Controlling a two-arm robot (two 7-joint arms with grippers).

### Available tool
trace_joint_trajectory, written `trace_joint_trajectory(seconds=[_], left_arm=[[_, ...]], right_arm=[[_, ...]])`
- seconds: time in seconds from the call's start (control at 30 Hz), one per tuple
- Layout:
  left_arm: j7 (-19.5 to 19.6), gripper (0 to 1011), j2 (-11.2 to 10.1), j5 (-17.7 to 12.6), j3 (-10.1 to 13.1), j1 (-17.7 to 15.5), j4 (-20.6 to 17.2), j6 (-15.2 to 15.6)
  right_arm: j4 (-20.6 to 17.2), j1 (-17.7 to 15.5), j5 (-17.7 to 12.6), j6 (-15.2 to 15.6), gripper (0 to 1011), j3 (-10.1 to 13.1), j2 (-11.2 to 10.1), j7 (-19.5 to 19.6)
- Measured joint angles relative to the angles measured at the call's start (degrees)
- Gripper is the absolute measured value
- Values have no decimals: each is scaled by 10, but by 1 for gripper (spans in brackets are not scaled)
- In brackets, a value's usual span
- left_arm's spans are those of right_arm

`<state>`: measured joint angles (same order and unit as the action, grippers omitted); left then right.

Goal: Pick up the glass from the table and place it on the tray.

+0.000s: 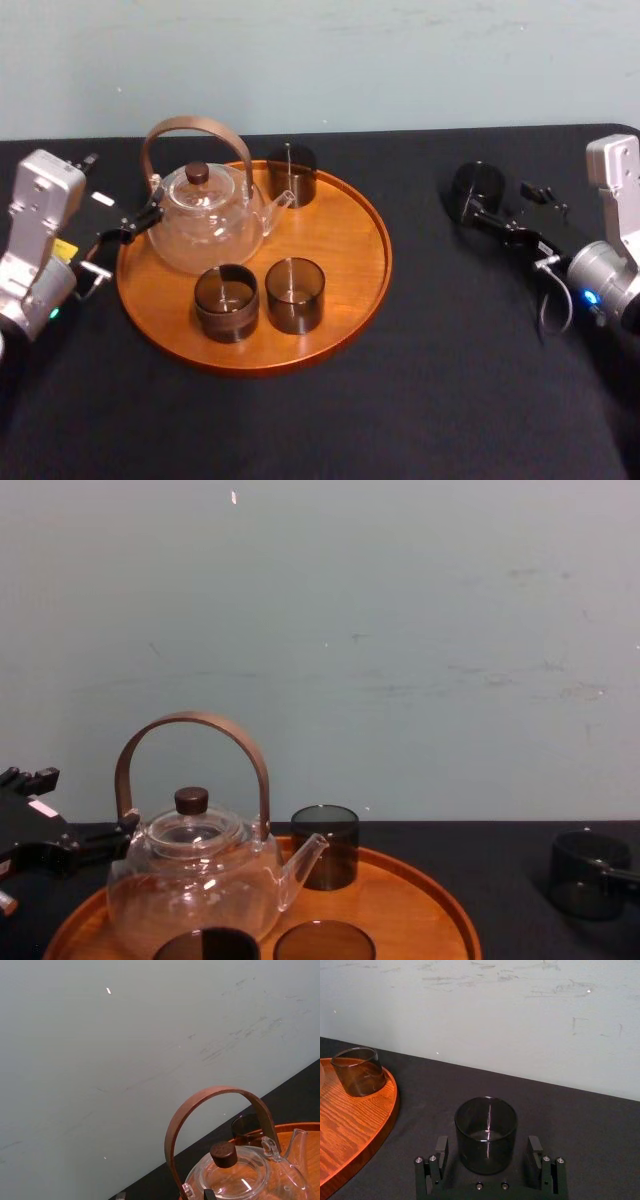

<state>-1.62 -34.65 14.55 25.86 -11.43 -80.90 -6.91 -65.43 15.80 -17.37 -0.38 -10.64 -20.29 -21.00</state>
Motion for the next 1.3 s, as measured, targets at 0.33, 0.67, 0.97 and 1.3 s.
trace_joint_trajectory(seconds=[0.33,0.67,0.97,1.3], left_arm=[[0,1010,0,0,0,0,0,0],[0,1009,0,0,0,0,0,0],[0,1010,0,0,0,0,0,0],[0,1009,0,0,0,0,0,0]], right_arm=[[32,24,4,-10,1002,-4,7,-7],[70,50,8,-26,1002,-8,15,-16],[109,73,13,-42,1002,-14,25,-25],[131,91,18,-53,1002,-18,34,-30]])
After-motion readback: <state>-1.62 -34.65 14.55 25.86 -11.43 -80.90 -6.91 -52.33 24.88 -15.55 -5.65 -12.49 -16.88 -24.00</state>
